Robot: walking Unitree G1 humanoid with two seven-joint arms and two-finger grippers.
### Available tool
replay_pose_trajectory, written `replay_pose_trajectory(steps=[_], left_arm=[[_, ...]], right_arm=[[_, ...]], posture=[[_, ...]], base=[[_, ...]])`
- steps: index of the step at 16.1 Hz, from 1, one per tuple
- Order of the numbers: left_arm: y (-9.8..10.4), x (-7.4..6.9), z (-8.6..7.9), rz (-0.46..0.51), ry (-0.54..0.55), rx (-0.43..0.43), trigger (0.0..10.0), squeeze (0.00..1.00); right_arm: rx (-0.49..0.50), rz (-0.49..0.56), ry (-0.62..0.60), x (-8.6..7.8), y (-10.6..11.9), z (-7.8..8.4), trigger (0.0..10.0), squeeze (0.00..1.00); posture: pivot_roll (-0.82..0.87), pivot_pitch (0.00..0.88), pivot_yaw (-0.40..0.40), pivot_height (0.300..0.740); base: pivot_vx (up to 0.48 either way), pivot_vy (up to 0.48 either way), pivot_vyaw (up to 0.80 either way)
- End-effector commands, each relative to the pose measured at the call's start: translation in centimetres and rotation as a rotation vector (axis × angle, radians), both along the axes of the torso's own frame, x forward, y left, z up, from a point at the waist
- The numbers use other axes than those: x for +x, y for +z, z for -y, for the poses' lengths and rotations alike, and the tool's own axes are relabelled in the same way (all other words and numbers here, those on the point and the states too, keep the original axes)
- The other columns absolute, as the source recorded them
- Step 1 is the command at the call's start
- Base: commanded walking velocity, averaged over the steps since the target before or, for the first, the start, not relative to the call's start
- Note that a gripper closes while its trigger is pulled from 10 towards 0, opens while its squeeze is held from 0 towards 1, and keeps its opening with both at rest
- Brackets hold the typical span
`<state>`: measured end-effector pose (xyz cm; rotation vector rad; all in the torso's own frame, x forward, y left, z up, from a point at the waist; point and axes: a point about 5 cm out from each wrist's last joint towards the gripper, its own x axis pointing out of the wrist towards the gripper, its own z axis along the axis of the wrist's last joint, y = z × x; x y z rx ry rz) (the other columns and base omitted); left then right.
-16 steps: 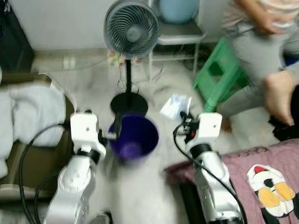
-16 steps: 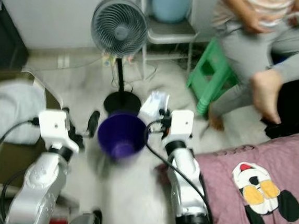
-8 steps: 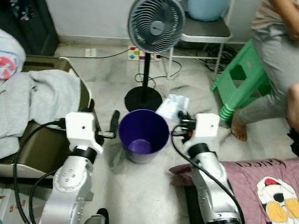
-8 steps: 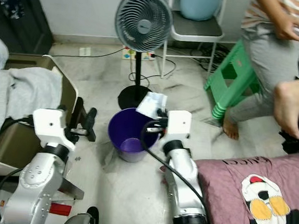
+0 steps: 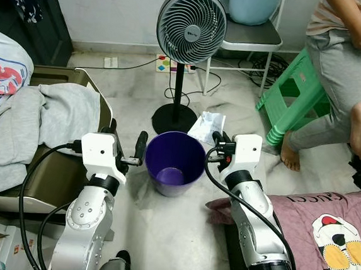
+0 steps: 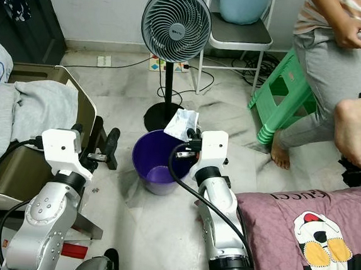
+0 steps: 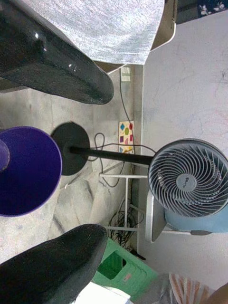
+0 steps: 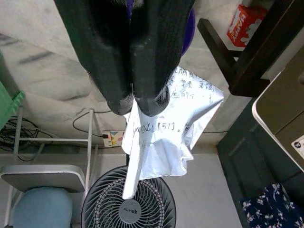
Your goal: Clean up the room
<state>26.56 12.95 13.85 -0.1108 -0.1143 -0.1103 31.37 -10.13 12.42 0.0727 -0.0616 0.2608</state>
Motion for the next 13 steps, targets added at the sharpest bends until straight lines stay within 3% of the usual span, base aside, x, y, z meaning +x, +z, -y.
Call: replay_pose_trajectory(steps=[1,13], left_arm=[[-0.01,-0.08,0.16,0.001,-0.015,-0.001,10.0,0.00],[-0.37,-0.65,0.78,-0.016,-0.040,-0.006,10.0,0.00]], right_arm=[[-0.004,-0.003,0.012,0.07,-0.03,-0.19,10.0,0.00],[-0.004,-0.011,0.015,0.05,-0.22,-0.48,10.0,0.00]], posture=[[-0.02,0.187,-0.058,0.740],[-0.02,0.200,-0.053,0.740]], base=[[0.296,0.000,0.00],[0.350,0.000,0.00]])
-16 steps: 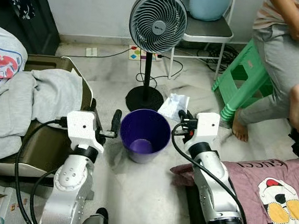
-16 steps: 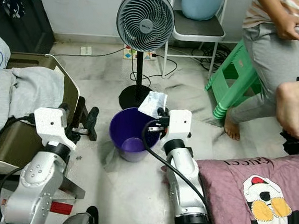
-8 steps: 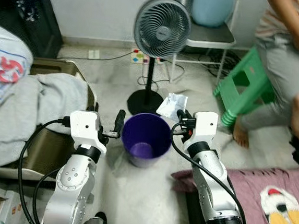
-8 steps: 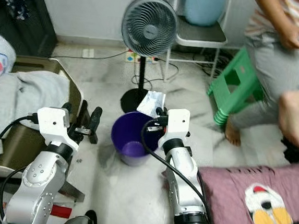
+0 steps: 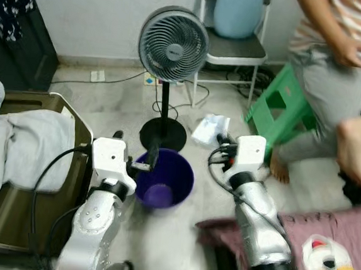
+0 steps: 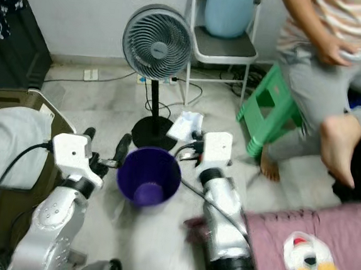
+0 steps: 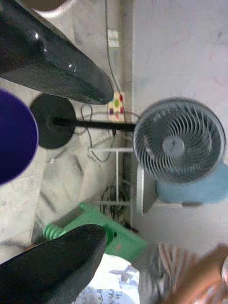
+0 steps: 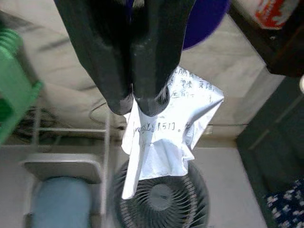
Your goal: Clean up the room
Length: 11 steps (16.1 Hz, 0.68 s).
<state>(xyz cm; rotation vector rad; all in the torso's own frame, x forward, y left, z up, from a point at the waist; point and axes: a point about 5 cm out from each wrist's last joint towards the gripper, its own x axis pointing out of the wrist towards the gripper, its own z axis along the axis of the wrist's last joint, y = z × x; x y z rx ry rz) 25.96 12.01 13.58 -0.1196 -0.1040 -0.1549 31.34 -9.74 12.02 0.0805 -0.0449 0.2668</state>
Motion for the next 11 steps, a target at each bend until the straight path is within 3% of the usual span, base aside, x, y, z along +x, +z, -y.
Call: replay_pose_trajectory(steps=[1,3,9,11], left_arm=[[-0.09,-0.04,-0.19,-0.009,0.007,-0.001,10.0,0.00],[-0.06,-0.03,-0.18,-0.007,0.007,0.000,10.0,0.00],[0.04,0.24,-0.51,-0.011,0.051,0.013,10.0,0.00],[0.12,0.29,-0.59,-0.008,0.060,0.015,10.0,0.00]], right_arm=[[-0.010,0.006,0.007,0.09,0.17,-0.10,10.0,0.00],[-0.011,0.008,0.008,0.14,0.20,-0.13,10.0,0.00],[-0.010,0.019,0.010,0.23,0.32,-0.29,10.0,0.00],[-0.020,0.028,0.011,0.27,0.44,-0.36,10.0,0.00]], posture=[[-0.02,0.201,-0.053,0.740],[-0.02,0.201,-0.051,0.740],[-0.01,0.202,-0.050,0.740],[-0.01,0.202,-0.049,0.740]], base=[[0.352,0.000,0.00],[0.345,0.000,0.00],[0.000,0.000,0.00],[0.000,0.000,0.80]])
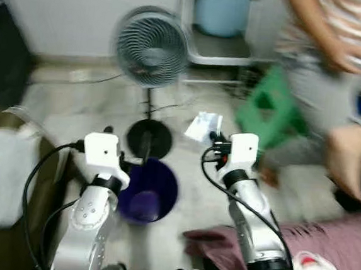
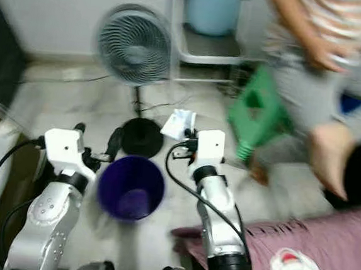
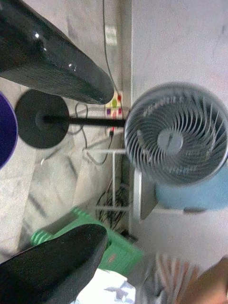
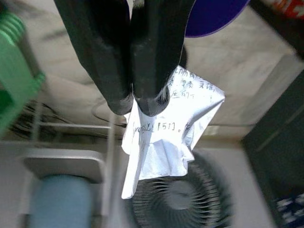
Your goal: Clean up the room
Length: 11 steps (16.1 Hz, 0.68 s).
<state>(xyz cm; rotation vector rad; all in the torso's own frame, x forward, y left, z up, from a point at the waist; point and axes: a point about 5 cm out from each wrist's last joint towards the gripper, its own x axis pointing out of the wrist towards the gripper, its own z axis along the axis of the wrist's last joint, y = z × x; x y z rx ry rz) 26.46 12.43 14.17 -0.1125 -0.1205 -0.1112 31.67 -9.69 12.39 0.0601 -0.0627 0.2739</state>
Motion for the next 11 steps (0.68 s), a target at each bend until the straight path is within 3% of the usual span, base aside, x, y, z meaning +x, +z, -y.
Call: replay_pose_trajectory(steps=[1,7,11], left_arm=[[-0.4,-0.2,-0.2,-0.020,0.026,0.019,10.0,0.00],[0.2,0.3,-1.6,0.016,-0.044,0.068,10.0,0.00],[0.6,0.3,-1.7,0.056,-0.087,0.090,10.0,0.00]], right_arm=[[-0.003,0.007,0.005,0.0,0.1,-0.4,10.0,0.00],[-0.011,-0.001,-0.015,0.2,0.0,-0.2,10.0,0.00],[-0.015,-0.020,-0.047,0.3,-0.3,0.2,10.0,0.00]], posture=[[-0.01,0.203,-0.049,0.740],[-0.02,0.205,-0.049,0.740],[-0.02,0.206,-0.046,0.740]], base=[[0.000,0.000,0.80],[0.000,0.000,0.75],[0.000,0.000,0.00]])
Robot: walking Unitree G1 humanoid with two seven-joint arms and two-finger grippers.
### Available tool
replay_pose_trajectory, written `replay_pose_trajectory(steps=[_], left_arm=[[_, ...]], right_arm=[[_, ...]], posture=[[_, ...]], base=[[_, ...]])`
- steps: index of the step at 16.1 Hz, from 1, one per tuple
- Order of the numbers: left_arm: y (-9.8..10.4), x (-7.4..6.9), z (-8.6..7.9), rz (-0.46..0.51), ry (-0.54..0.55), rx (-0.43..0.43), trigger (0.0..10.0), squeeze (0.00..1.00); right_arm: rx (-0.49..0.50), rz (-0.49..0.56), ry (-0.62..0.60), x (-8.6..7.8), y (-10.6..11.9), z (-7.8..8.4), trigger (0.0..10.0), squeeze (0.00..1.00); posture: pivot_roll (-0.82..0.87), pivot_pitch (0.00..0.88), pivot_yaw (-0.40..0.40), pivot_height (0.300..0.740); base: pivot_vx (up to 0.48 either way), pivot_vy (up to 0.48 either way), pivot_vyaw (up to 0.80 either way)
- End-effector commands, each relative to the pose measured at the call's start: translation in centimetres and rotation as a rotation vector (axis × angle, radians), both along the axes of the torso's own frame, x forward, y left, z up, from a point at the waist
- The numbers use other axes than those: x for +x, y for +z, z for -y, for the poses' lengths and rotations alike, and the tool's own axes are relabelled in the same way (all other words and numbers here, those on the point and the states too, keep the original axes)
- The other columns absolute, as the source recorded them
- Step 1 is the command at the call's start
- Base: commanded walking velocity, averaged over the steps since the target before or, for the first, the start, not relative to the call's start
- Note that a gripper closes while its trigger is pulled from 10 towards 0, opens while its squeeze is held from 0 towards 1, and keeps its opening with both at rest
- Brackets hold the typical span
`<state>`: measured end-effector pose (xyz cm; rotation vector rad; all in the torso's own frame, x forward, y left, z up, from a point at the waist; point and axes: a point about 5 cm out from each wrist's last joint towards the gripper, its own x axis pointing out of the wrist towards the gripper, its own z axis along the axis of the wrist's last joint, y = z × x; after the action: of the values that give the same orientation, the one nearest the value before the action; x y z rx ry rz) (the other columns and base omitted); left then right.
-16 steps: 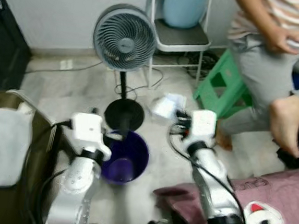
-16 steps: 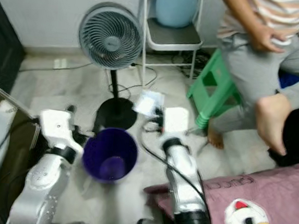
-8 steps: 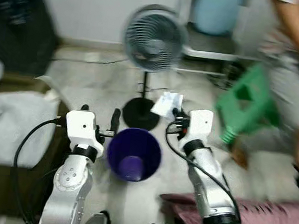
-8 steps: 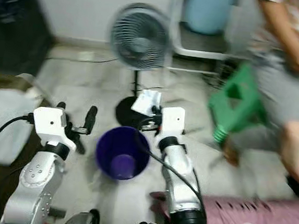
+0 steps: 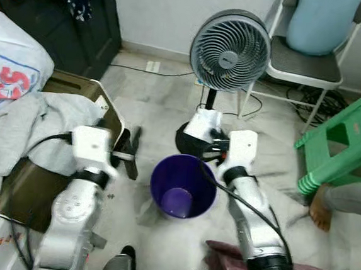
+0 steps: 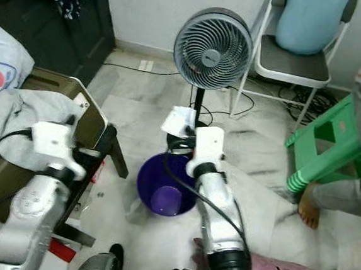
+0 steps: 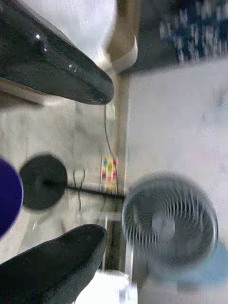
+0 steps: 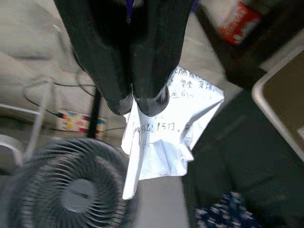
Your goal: Clean up the room
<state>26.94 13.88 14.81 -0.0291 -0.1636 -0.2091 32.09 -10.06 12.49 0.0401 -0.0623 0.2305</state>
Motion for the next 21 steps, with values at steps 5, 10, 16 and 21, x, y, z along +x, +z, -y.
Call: replay_pose_trajectory(steps=[5,10,16,21], left_arm=[[0.6,-1.6,-2.2,0.051,-0.003,0.053,10.0,0.00],[0.8,-3.8,-2.9,0.022,-0.047,0.098,10.0,0.00],[1.3,-5.5,-4.4,-0.023,-0.088,0.193,10.0,0.00],[1.7,-6.6,-3.2,-0.046,-0.160,0.219,10.0,0.00]], right_arm=[[0.018,-0.036,0.013,0.0,-0.5,-1.1,10.0,0.00],[0.030,-0.017,-0.023,1.0,0.2,-1.7,10.0,0.00],[-0.003,-0.060,-0.132,2.4,0.2,-1.5,10.0,0.00],[-0.114,-0.158,-0.241,4.4,0.0,-1.1,10.0,0.00]], posture=[[0.01,0.231,-0.052,0.740],[0.06,0.308,-0.020,0.740],[0.12,0.388,0.029,0.740],[0.15,0.434,0.065,0.740]], base=[[0.000,0.000,0.00],[0.000,0.000,0.00],[0.000,0.000,0.00],[0.000,0.000,0.00]])
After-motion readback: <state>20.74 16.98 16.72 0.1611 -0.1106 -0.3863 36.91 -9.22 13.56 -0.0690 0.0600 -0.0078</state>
